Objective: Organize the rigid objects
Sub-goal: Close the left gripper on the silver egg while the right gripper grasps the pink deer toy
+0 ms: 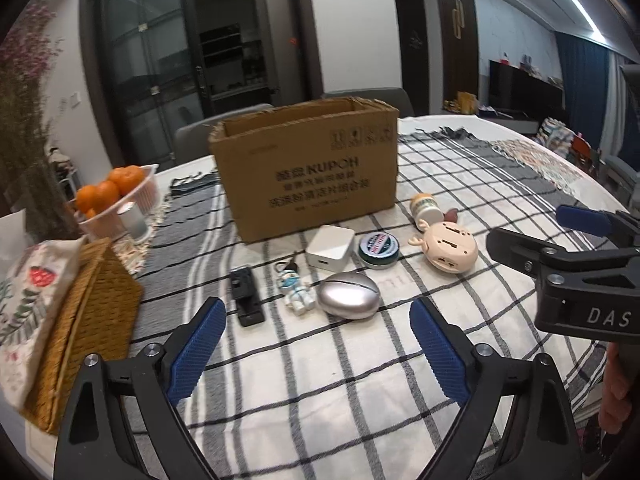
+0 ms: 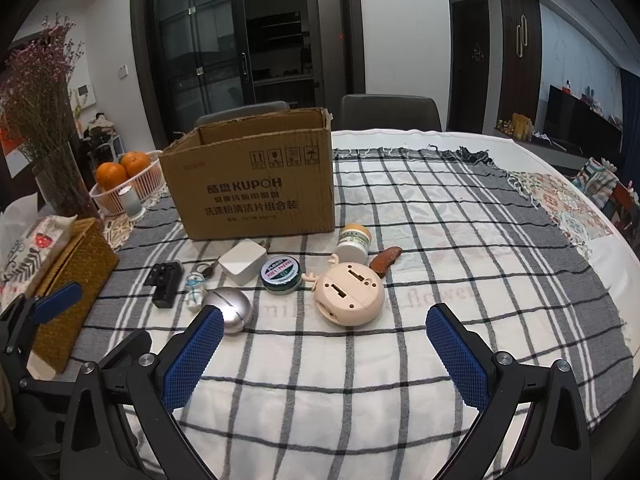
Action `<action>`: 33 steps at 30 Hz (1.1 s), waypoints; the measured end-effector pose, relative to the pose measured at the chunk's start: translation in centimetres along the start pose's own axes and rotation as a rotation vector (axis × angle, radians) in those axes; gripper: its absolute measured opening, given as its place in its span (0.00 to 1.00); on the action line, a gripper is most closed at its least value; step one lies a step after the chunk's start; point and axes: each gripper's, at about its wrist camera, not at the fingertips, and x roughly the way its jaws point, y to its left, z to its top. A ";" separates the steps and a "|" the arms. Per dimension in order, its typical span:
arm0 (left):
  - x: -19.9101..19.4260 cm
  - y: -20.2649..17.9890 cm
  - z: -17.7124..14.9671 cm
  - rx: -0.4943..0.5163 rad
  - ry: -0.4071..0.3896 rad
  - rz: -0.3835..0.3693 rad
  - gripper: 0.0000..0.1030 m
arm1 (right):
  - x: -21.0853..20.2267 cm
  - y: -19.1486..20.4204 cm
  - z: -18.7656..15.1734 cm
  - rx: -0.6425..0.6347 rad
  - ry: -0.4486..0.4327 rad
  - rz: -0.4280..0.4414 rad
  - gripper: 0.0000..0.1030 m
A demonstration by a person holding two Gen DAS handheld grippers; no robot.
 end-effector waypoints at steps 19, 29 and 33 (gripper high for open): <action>9.3 -1.2 0.1 0.088 0.118 -0.130 0.74 | 8.6 -1.8 -0.1 -0.006 0.113 -0.008 0.99; 12.1 -1.4 -0.1 0.092 0.162 -0.158 0.72 | 11.5 -2.3 0.1 0.003 0.148 0.013 0.99; 12.9 -1.3 -0.2 0.082 0.183 -0.164 0.69 | 12.5 -2.3 0.2 -0.004 0.156 0.009 0.99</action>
